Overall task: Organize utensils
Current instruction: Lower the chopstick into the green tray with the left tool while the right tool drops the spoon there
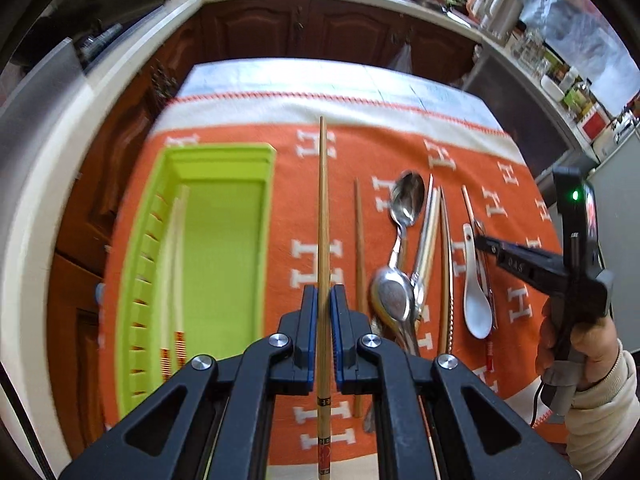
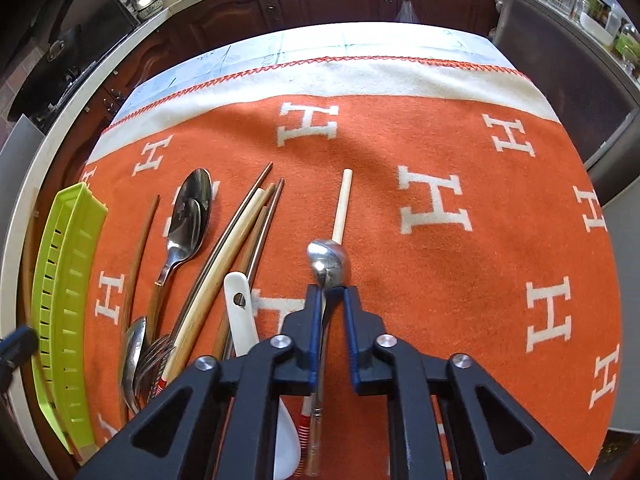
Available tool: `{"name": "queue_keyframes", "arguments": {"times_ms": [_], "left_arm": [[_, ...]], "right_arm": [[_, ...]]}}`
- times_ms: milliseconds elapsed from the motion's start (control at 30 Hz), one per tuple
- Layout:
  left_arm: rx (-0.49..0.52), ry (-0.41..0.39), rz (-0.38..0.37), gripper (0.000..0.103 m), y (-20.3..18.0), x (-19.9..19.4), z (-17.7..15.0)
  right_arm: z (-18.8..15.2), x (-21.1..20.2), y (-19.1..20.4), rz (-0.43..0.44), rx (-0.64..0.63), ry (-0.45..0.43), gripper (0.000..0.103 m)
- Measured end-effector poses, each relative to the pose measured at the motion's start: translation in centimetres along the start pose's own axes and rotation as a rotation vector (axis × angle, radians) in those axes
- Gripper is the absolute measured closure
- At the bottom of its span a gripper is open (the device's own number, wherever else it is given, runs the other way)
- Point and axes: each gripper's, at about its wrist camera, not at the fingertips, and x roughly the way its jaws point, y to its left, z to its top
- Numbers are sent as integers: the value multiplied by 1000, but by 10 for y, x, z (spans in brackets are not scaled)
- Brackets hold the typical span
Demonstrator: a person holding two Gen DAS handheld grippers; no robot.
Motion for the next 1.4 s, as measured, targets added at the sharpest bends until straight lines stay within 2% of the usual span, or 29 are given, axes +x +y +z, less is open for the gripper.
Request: {"name": "queue_keyframes", "arguments": {"times_ms": [200,500,700,867,1000,1133,1233,1267,1300,1400], "left_arm": [[-27,-44,75,99,26,-20,3],[-25,-49,196,99,58,-21,-3],[-6,-21,220,99,70,-6,-6],[3,4,193,98,77,10,-7],[-37,9,179,88,84,12,-7],[-80,-24,172,77,94,-1,-7],[-90,-66,216,60,99,-15,-7],[-91,-83,236,50,100,-20,-7],[-90,-96,256,45,101,-24,-6],[-78,-123,318,44,104,-33,-6]], "right_arm": [[-15,-17,-22,113,72,8,101],[-34,-68,-37,228,135,4,101],[-38,-120,-11,328,126,-15,101],[-35,-149,37,405,96,-7,101],[-26,-161,85,450,76,8,101],[-13,-154,133,476,71,32,101],[-5,-138,165,501,86,69,101],[-3,-131,176,506,94,81,101],[-1,-124,182,506,101,89,101],[2,-96,205,515,123,136,101]]}}
